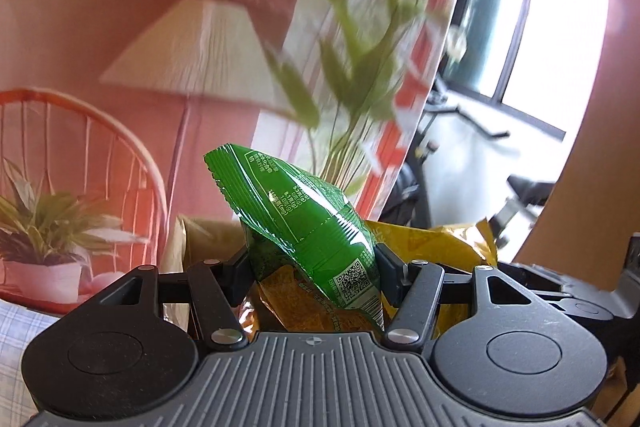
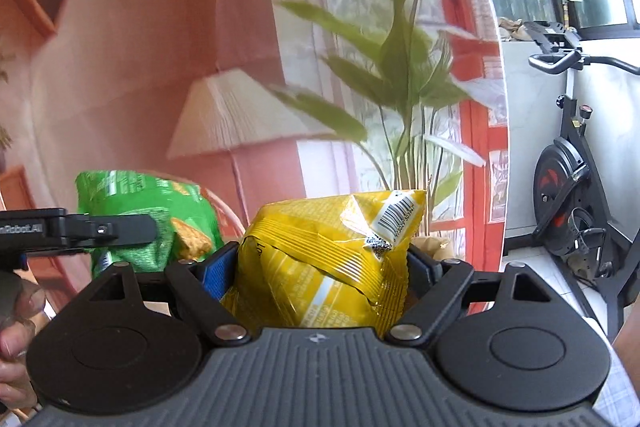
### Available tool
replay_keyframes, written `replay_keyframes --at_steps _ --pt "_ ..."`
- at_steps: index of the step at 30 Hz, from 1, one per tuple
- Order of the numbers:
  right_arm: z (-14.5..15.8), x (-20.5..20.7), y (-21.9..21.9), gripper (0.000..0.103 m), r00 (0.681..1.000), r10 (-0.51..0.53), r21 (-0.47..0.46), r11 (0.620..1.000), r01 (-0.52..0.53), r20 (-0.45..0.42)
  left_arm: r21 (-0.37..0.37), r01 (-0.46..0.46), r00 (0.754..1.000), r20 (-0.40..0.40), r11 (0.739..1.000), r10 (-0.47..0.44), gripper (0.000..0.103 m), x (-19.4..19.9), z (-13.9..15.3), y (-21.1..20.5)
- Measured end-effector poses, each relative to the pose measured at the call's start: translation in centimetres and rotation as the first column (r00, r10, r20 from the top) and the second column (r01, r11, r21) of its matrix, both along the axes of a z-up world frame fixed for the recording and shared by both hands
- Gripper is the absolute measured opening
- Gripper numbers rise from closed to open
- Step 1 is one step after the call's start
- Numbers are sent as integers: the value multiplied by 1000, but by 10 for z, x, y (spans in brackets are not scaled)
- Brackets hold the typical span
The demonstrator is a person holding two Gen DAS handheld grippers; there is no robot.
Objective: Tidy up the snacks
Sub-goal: 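Lift the green bag and yellow bag with both tools over the box, then open both tools to drop the green and yellow bags into the box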
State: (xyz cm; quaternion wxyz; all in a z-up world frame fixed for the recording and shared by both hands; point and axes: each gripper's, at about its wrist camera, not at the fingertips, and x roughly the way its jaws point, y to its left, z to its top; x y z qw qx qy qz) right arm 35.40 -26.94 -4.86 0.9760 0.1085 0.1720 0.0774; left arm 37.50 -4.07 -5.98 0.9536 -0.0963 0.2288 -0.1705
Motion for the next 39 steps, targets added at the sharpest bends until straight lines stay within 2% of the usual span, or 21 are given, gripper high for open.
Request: replay_keyframes --at_steps 3,8,11,13,16,22,31,39 --pt "-14 14 4 85 999 1 -39 999 -2 -38 27 5 999 -40 1000 -4 64 13 -11 -4" --pt "-35 25 6 86 996 8 -50 999 -13 -93 44 24 996 -87 999 -20 66 26 -21 -6" --pt "-41 29 11 89 993 20 -64 998 -28 -119 66 24 994 -105 998 -17 73 30 -25 -7" --pt "-43 30 13 91 991 12 -70 997 -21 -130 88 6 994 -112 996 4 82 32 -25 -6" --pt "-42 26 11 92 992 0 -51 999 -6 -127 101 0 994 -106 995 11 82 32 -21 -7" --pt "-30 7 10 93 995 -14 -42 999 10 -100 119 -1 997 -78 993 10 82 11 -8 -2" --pt "-14 -40 16 93 998 -16 -13 1000 16 -58 149 -18 999 -40 989 24 82 -41 9 14" --pt "-16 -92 26 93 999 -16 21 1000 17 -47 128 -43 998 -36 991 48 82 -101 4 36"
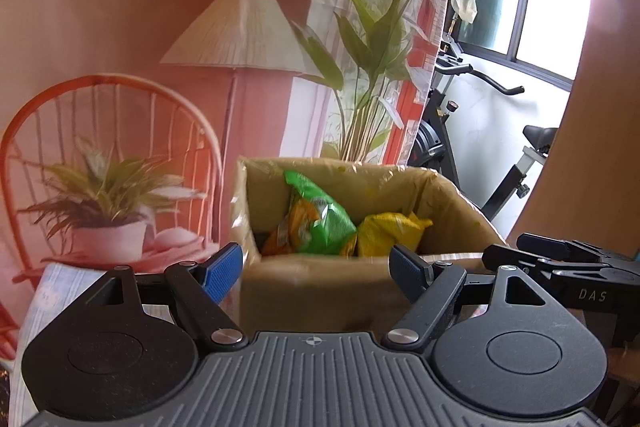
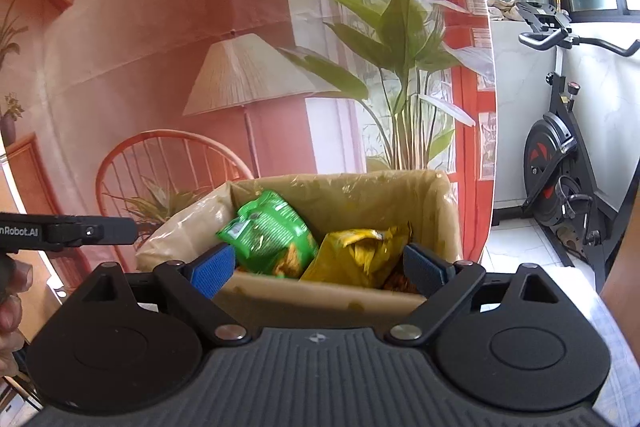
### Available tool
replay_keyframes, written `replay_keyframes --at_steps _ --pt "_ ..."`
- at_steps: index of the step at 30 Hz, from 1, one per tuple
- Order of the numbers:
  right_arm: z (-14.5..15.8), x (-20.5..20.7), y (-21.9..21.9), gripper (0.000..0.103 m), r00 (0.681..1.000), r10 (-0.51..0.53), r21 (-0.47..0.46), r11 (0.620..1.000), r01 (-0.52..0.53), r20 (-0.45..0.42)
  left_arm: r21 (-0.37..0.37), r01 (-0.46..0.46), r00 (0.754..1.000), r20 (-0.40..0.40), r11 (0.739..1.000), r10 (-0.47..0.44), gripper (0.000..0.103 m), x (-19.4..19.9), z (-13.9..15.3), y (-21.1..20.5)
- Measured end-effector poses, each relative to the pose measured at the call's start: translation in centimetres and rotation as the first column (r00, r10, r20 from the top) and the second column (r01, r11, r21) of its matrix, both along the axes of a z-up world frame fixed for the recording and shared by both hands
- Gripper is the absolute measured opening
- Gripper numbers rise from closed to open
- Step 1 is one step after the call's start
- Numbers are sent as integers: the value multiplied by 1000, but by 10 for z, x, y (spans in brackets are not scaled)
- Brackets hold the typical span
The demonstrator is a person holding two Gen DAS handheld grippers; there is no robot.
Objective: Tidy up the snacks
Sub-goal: 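Open both tools to drop the green and yellow bags into the box, then lower the left tool to the blue-wrapped snack while the right tool reaches the bread bag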
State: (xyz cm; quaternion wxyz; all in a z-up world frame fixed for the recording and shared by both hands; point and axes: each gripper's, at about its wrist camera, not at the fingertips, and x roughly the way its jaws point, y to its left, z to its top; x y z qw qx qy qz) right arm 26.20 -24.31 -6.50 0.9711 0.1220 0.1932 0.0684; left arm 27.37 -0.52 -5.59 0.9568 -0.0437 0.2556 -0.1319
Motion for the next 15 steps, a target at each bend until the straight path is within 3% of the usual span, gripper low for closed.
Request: replay_keyframes --at_steps 15 --pt "-42 -80 14 93 999 4 -4 1000 -4 -48 -56 -51 995 -87 997 46 82 -77 -66 23"
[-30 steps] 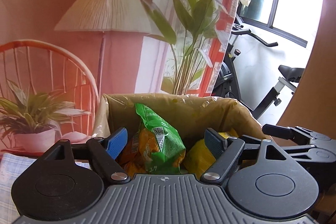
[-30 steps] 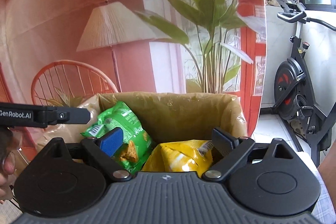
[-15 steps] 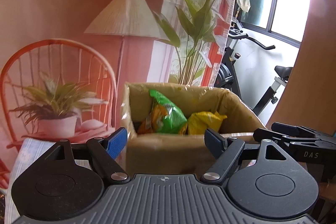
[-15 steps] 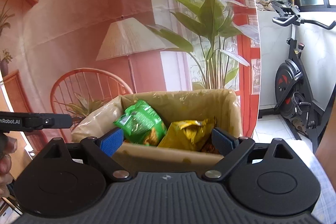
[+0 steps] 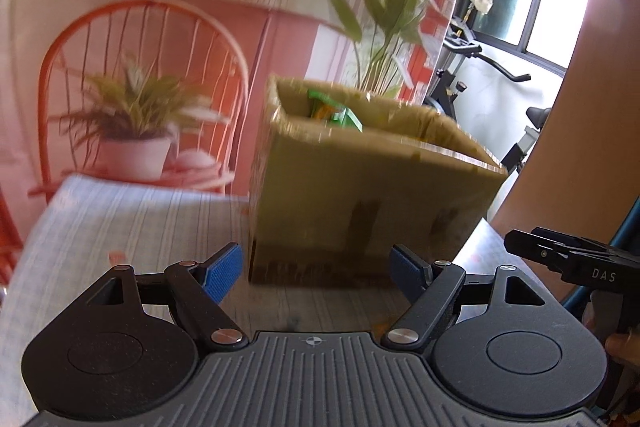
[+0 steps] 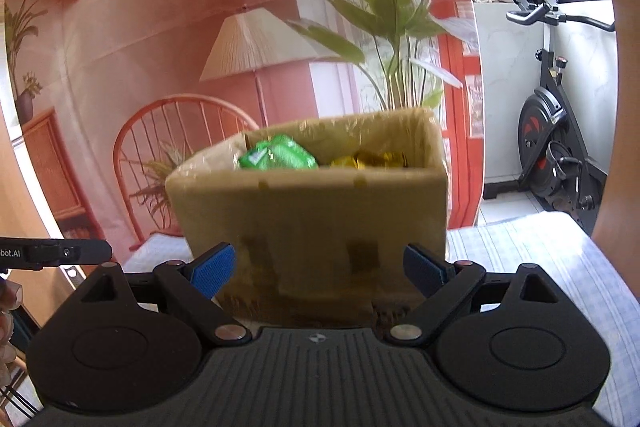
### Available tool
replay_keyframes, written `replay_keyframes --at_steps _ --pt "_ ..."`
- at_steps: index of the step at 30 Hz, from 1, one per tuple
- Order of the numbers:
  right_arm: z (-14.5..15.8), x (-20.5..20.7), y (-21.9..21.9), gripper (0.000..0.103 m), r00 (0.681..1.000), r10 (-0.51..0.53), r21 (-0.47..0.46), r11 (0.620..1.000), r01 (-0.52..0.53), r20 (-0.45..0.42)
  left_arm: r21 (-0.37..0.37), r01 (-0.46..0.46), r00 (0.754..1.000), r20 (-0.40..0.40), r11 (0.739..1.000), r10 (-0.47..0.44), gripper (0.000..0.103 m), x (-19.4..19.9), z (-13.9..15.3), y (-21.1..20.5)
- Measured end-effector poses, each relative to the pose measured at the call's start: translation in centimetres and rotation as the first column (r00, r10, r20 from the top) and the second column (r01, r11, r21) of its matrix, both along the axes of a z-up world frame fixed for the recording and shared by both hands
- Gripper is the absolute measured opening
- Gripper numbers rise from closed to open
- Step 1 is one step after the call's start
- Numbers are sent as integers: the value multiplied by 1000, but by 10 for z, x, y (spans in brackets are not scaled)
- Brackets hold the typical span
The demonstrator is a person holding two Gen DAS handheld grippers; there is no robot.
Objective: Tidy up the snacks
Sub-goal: 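Lower the left tool to the blue-wrapped snack while the right tool reaches the bread bag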
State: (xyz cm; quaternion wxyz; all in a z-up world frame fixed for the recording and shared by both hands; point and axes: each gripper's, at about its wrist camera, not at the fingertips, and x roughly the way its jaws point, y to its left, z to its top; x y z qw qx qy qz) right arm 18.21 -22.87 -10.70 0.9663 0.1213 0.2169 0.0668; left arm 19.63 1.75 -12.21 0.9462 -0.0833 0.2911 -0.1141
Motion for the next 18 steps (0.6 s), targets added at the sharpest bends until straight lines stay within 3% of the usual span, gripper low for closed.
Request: replay_keyframes --at_steps 8,18 --pt "-43 -31 -7 93 995 -7 -25 1000 4 -104 -22 -57 996 -66 998 55 81 -21 -44 4" --pt "-84 -63 -25 93 975 -62 -80 996 46 -213 -24 -78 989 -129 997 74 81 -34 -76 1"
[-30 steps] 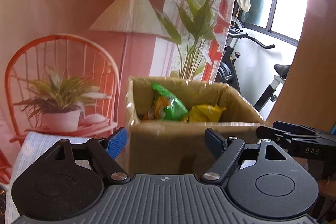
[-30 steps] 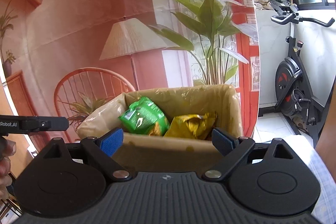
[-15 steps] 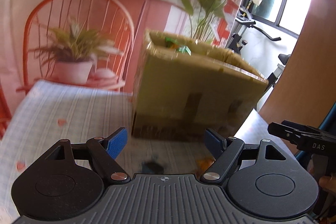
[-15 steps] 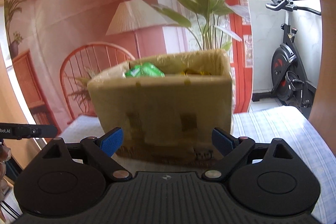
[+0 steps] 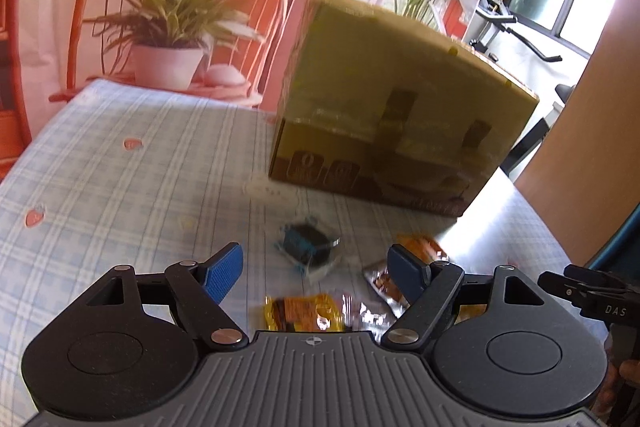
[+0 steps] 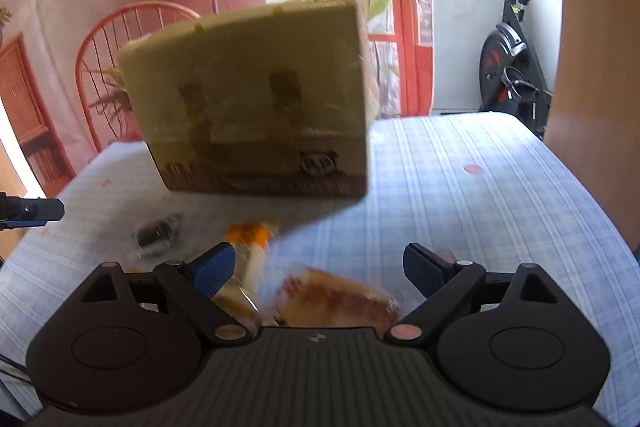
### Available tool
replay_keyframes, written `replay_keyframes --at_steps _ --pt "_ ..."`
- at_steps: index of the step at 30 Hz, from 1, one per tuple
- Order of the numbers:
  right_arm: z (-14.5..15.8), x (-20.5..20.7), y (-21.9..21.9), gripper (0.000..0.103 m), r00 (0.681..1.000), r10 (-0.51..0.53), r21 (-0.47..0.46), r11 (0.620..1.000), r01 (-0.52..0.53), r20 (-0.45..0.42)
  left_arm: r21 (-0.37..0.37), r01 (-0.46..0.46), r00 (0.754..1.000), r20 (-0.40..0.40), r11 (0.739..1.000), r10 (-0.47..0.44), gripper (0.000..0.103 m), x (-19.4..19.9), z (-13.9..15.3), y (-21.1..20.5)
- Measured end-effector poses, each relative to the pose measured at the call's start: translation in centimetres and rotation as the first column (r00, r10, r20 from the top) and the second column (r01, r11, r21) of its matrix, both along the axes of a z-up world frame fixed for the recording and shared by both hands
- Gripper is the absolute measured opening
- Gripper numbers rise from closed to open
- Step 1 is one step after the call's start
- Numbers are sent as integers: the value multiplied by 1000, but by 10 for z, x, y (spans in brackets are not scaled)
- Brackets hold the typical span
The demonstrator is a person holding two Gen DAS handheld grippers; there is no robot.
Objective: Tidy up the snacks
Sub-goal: 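Lower the left tool to the blue-wrapped snack while the right tool reaches the bread bag, then close the left tool on the blue-wrapped snack while the right tool grips the bread bag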
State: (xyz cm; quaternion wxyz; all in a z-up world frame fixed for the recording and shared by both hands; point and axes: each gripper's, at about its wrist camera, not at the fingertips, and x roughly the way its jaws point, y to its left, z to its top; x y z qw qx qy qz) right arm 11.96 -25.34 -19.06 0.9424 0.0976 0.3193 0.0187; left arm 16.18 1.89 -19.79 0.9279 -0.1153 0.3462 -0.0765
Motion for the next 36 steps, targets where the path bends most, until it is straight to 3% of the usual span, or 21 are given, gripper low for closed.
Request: replay_keyframes --at_steps 12,28,36 --pt "-29 -23 -4 93 991 63 -132 988 -79 -121 -21 -3 999 -46 1000 2 81 -2 -18 -5" --pt "-54 56 0 95 985 137 -119 982 -149 -105 8 -19 997 -75 1000 20 80 -1 -25 -7" --pt "-59 69 -4 98 985 157 -124 978 -165 -76 7 -13 996 -93 1000 14 75 3 -30 -6"
